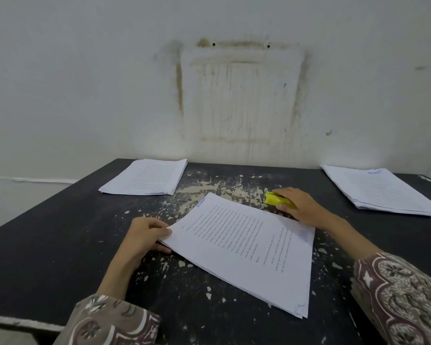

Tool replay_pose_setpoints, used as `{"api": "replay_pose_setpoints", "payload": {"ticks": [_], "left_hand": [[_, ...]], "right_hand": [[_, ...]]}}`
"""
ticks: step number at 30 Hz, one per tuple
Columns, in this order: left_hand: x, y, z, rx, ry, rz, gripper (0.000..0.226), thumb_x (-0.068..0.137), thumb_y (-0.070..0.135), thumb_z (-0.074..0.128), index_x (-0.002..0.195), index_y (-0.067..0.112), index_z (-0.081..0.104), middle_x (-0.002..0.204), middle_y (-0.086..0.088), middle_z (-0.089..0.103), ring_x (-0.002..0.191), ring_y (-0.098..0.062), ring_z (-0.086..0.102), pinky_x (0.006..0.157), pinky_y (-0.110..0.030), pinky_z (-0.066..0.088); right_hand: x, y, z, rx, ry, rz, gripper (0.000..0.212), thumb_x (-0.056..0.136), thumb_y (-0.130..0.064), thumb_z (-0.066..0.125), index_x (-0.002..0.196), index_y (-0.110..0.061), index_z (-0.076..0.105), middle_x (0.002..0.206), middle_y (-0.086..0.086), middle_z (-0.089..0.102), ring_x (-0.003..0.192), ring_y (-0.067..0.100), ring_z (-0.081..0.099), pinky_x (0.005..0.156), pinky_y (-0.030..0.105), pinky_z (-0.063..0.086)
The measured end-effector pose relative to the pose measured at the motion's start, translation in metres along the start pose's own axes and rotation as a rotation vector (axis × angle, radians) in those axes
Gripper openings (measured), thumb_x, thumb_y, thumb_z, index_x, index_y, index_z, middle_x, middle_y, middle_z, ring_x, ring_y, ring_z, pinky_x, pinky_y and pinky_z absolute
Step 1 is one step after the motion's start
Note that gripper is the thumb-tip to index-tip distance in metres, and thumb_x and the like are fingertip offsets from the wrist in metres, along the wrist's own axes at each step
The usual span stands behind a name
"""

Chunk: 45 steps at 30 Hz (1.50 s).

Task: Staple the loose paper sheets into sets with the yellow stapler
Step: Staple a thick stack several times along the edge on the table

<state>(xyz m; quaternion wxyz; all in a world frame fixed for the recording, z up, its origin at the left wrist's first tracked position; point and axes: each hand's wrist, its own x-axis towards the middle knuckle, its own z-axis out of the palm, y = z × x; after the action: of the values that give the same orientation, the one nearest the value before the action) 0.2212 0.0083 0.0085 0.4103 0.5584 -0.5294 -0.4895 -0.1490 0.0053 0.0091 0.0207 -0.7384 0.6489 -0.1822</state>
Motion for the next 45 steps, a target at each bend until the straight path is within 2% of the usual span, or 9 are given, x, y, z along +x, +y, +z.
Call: {"api": "replay_pose_setpoints", "payload": {"ticks": [3, 9, 14, 19, 22, 26, 31, 34, 45], "left_hand": [[-0.001, 0.001, 0.003, 0.014, -0.061, 0.006, 0.008, 0.079, -0.01, 0.062, 0.086, -0.008, 0.062, 0.082, -0.02, 0.062, 0.061, -0.026, 0.061, 0.041, -0.021, 0.052], [-0.013, 0.005, 0.018, 0.034, -0.32, 0.011, 0.028, 0.073, -0.009, 0.069, 0.1, -0.006, 0.061, 0.076, -0.014, 0.068, 0.053, -0.018, 0.062, 0.044, -0.022, 0.051], [-0.021, 0.008, 0.026, 0.064, -0.451, 0.029, 0.036, 0.072, -0.007, 0.071, 0.105, -0.003, 0.059, 0.061, -0.003, 0.066, 0.042, -0.014, 0.057, 0.042, -0.019, 0.047], [-0.027, 0.009, 0.028, 0.057, -0.573, 0.036, 0.023, 0.075, -0.009, 0.066, 0.098, -0.003, 0.064, 0.068, -0.009, 0.067, 0.047, -0.011, 0.06, 0.046, -0.017, 0.05], [-0.026, 0.008, 0.027, 0.05, -0.587, 0.031, 0.021, 0.076, -0.01, 0.065, 0.096, -0.004, 0.063, 0.069, -0.01, 0.068, 0.05, -0.012, 0.062, 0.048, -0.018, 0.052], [-0.024, 0.006, 0.028, 0.036, -0.578, 0.026, 0.02, 0.075, -0.013, 0.064, 0.094, -0.007, 0.062, 0.064, -0.008, 0.068, 0.053, -0.014, 0.064, 0.048, -0.021, 0.053], [-0.024, 0.006, 0.029, 0.042, -0.569, 0.027, 0.023, 0.073, -0.015, 0.065, 0.095, -0.012, 0.061, 0.062, -0.011, 0.066, 0.047, -0.014, 0.062, 0.046, -0.021, 0.053], [-0.023, 0.005, 0.031, 0.057, -0.559, 0.033, 0.028, 0.073, -0.016, 0.065, 0.1, -0.017, 0.059, 0.065, -0.015, 0.064, 0.044, -0.014, 0.061, 0.045, -0.019, 0.051], [-0.021, 0.003, 0.034, 0.034, -0.556, -0.016, 0.018, 0.073, -0.014, 0.066, 0.086, -0.003, 0.063, 0.058, -0.003, 0.068, 0.049, -0.009, 0.061, 0.046, -0.016, 0.047]], "right_hand": [[-0.004, -0.019, -0.012, 0.123, 0.013, -0.067, 0.043, 0.097, -0.027, 0.042, 0.139, -0.018, 0.038, 0.126, 0.002, 0.05, 0.116, 0.018, 0.045, 0.095, 0.026, 0.032], [-0.021, -0.064, -0.017, 0.253, -0.084, -0.171, 0.042, 0.095, -0.031, 0.045, 0.136, -0.024, 0.042, 0.121, -0.006, 0.047, 0.112, 0.012, 0.045, 0.097, 0.028, 0.035], [-0.035, -0.092, -0.001, 0.251, -0.126, -0.272, 0.049, 0.09, -0.039, 0.05, 0.136, -0.024, 0.042, 0.122, -0.012, 0.041, 0.108, -0.002, 0.042, 0.088, 0.01, 0.035], [-0.044, -0.102, 0.016, 0.307, -0.235, -0.278, 0.051, 0.089, -0.049, 0.035, 0.137, -0.033, 0.038, 0.129, -0.012, 0.044, 0.116, 0.002, 0.043, 0.099, 0.023, 0.036], [-0.048, -0.106, 0.017, 0.326, -0.241, -0.276, 0.052, 0.087, -0.058, 0.029, 0.133, -0.039, 0.041, 0.126, -0.011, 0.049, 0.115, 0.004, 0.045, 0.1, 0.028, 0.037], [-0.051, -0.111, 0.012, 0.253, -0.173, -0.285, 0.053, 0.084, -0.061, 0.022, 0.123, -0.036, 0.049, 0.113, -0.013, 0.059, 0.097, 0.006, 0.054, 0.087, 0.034, 0.044], [-0.057, -0.123, 0.009, 0.137, -0.216, -0.349, 0.041, 0.079, -0.063, 0.045, 0.108, -0.035, 0.055, 0.091, -0.011, 0.063, 0.076, 0.007, 0.054, 0.07, 0.025, 0.041], [-0.057, -0.128, 0.009, 0.116, -0.226, -0.402, 0.045, 0.077, -0.064, 0.043, 0.101, -0.03, 0.06, 0.082, -0.006, 0.064, 0.07, 0.01, 0.054, 0.062, 0.02, 0.036], [-0.057, -0.138, 0.015, -0.066, -0.156, -0.435, 0.052, 0.076, -0.067, 0.032, 0.093, -0.026, 0.06, 0.074, -0.004, 0.065, 0.061, 0.01, 0.053, 0.06, 0.029, 0.042]]}}
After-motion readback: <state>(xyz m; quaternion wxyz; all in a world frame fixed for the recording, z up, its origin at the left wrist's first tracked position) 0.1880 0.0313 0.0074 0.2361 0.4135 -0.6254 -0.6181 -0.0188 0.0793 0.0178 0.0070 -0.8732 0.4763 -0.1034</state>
